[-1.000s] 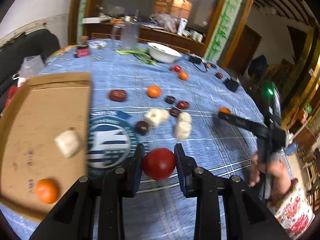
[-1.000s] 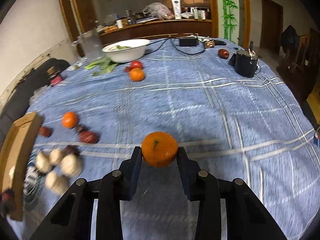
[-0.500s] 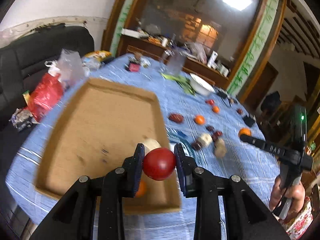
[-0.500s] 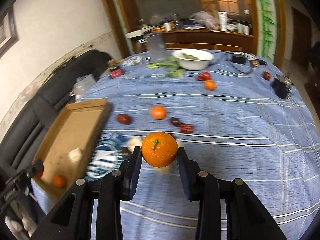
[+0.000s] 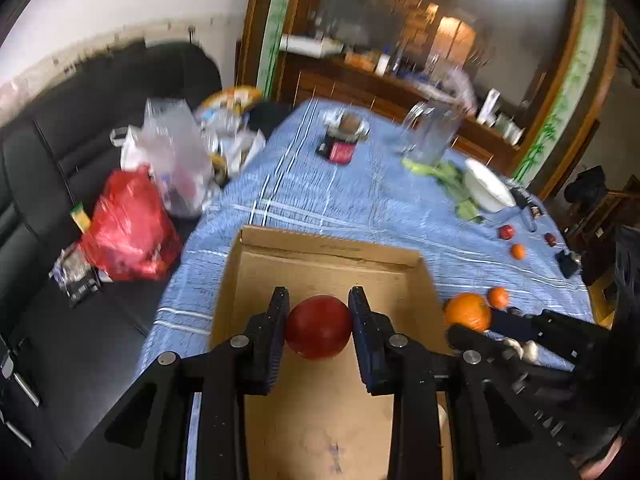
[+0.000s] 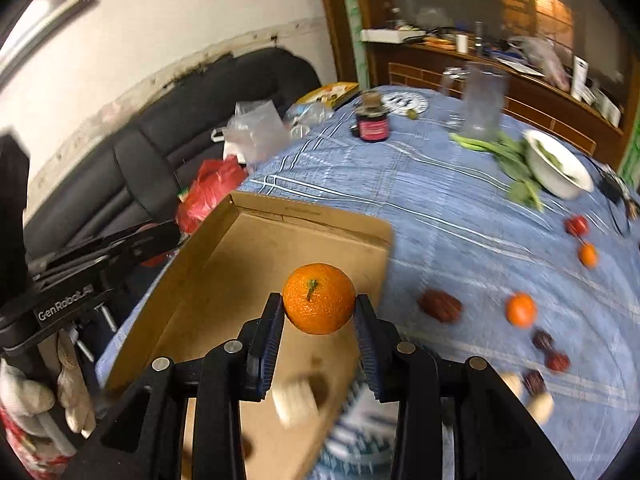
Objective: Organize fruits
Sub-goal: 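Carry the tomato and tangerine into the cardboard tray and open both tools, then move both open tools back over the remaining table items, then grasp a dark red date with the left tool while the right tool grasps a beige cake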
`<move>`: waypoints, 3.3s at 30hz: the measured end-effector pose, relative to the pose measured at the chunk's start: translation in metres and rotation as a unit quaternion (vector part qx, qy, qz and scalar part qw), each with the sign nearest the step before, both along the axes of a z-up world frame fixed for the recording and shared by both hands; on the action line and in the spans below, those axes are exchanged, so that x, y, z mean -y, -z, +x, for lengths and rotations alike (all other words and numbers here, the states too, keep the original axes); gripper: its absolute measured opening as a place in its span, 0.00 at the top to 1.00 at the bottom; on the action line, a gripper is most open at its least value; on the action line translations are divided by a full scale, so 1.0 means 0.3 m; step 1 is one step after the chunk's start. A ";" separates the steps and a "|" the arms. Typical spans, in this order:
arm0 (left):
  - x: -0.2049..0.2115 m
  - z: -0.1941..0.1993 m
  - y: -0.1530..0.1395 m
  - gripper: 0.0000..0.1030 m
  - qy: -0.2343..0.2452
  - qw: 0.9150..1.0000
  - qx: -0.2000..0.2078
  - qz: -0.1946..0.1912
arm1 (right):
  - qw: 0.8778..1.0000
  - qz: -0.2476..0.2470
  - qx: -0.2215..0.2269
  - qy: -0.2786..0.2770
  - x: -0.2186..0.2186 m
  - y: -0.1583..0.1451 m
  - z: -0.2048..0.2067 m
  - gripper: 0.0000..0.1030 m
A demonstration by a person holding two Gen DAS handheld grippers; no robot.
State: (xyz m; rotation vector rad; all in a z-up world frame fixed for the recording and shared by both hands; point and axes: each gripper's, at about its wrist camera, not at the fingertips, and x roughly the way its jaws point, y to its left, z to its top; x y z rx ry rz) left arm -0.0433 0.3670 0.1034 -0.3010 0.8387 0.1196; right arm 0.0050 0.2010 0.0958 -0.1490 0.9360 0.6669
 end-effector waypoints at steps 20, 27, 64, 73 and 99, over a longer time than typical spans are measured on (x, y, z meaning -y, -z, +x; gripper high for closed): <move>-0.089 0.257 0.247 0.67 -0.019 0.993 -0.090 -0.072 | 0.996 -0.087 -0.022 -0.011 -0.192 0.229 0.185 0.60; -0.111 0.195 0.201 0.59 -0.030 0.990 -0.069 -0.122 | 0.999 -0.045 -0.004 0.000 -0.146 0.153 0.152 0.46; 0.606 -0.166 0.058 0.27 0.108 0.990 -0.006 -0.092 | 0.982 0.028 0.052 0.178 0.933 0.135 -0.323 0.28; 0.626 0.042 0.115 0.27 0.124 0.991 -0.049 -0.028 | 0.989 0.023 -0.003 0.144 0.802 0.225 -0.177 0.28; 0.682 0.379 0.270 0.27 0.142 0.979 -0.124 0.081 | 0.992 0.008 -0.014 0.124 0.733 0.272 -0.092 0.32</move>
